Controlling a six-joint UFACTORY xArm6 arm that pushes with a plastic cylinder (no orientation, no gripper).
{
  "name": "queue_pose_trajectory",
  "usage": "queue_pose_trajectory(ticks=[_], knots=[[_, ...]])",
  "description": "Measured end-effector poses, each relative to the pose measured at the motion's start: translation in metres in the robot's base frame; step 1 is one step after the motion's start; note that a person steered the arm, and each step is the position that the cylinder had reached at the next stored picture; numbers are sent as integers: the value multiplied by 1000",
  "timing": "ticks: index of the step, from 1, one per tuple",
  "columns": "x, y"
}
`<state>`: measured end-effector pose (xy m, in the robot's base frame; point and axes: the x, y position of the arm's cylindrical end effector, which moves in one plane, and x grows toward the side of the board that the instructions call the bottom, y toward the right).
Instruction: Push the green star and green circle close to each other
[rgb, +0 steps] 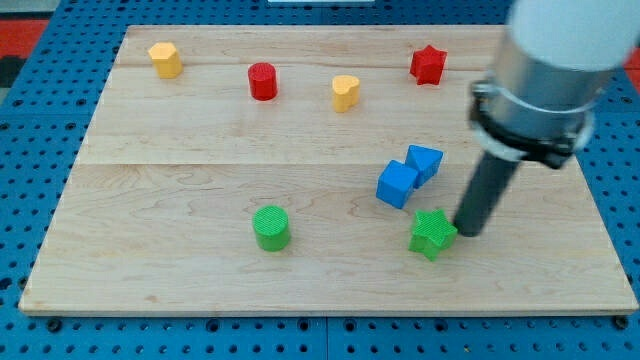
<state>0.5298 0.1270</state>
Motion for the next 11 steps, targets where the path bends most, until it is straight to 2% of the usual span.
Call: queue_pose_trajectory(ticks=[1, 2, 3, 4, 6, 7, 9, 10, 11], knots=[[16, -25], [41, -24], [31, -86], [29, -82], [86, -140], [82, -134], [30, -124], [27, -110], [50, -120]])
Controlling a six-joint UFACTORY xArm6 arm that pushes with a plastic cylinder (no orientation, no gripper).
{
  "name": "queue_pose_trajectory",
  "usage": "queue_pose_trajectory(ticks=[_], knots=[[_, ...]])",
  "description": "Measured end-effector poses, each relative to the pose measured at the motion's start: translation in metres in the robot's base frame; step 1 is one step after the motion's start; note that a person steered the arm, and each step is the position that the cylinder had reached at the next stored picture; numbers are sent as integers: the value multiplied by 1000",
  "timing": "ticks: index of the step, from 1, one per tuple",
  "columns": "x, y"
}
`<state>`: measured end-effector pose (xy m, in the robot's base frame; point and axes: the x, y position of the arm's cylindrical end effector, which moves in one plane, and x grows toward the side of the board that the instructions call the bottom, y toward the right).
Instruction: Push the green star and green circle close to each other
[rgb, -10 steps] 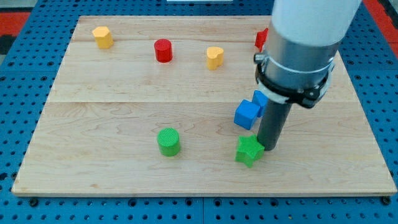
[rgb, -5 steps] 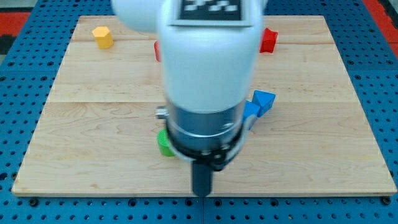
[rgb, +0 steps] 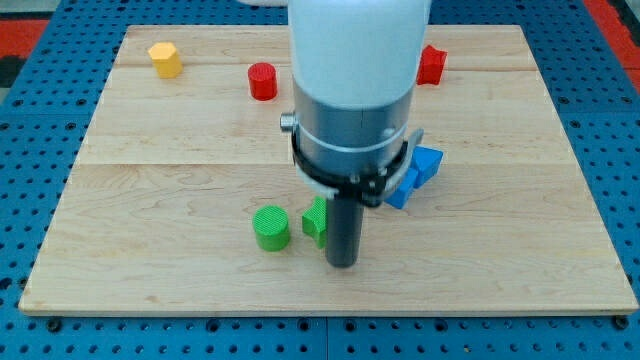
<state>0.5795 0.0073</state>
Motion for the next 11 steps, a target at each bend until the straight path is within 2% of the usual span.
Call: queue_pose_trajectory(ticks=[1, 3, 5, 7, 8, 9, 10, 11], knots=[[22, -80], [6, -86], [-33, -45], [-43, 14], [-32, -14], [6, -101], [-21, -163], [-65, -165]])
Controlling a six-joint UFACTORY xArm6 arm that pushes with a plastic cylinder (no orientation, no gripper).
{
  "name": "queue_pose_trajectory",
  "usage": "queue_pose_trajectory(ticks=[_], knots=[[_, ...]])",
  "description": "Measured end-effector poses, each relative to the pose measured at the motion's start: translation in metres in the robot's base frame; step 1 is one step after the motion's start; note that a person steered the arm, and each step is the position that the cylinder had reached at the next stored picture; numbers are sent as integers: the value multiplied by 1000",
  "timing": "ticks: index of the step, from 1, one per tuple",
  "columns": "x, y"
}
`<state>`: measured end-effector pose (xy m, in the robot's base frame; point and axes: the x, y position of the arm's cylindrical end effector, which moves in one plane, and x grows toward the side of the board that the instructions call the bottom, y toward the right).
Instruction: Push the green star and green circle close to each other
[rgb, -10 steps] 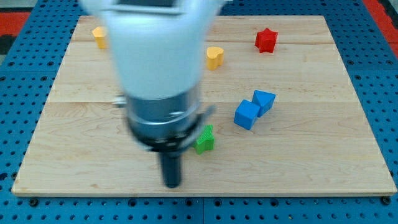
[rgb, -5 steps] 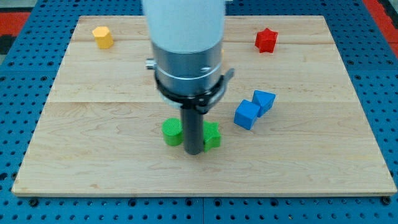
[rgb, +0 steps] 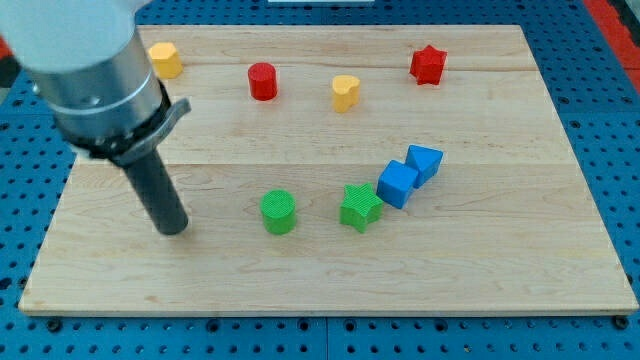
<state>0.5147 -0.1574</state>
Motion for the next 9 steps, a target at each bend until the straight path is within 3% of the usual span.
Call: queue_pose_trajectory(ticks=[3, 4, 8, 9], knots=[[-31, 70], [-9, 83], [0, 109], [-36, 106]])
